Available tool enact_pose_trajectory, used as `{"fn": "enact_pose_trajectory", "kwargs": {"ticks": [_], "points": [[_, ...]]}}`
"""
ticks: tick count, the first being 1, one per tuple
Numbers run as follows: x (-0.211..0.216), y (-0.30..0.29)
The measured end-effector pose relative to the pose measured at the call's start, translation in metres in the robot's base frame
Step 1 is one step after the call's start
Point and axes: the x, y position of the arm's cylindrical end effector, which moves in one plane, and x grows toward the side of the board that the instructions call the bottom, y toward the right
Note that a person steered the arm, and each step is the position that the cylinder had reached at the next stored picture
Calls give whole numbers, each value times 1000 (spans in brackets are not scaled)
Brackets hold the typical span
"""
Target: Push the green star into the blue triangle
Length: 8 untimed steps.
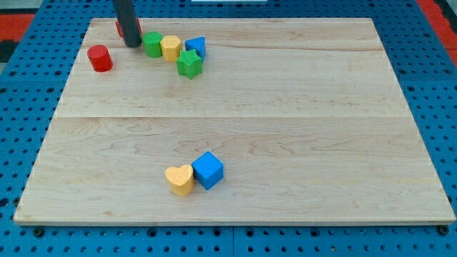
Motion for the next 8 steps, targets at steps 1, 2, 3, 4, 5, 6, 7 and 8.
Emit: {"fn": "enact_pose_trajectory", "kwargs": {"ticks": [1, 2, 3, 4, 5, 6, 7, 8], "points": [[39, -35], [62, -48], [23, -31], [17, -13], [43, 7], [38, 68], [41, 92], [61, 150]]}}
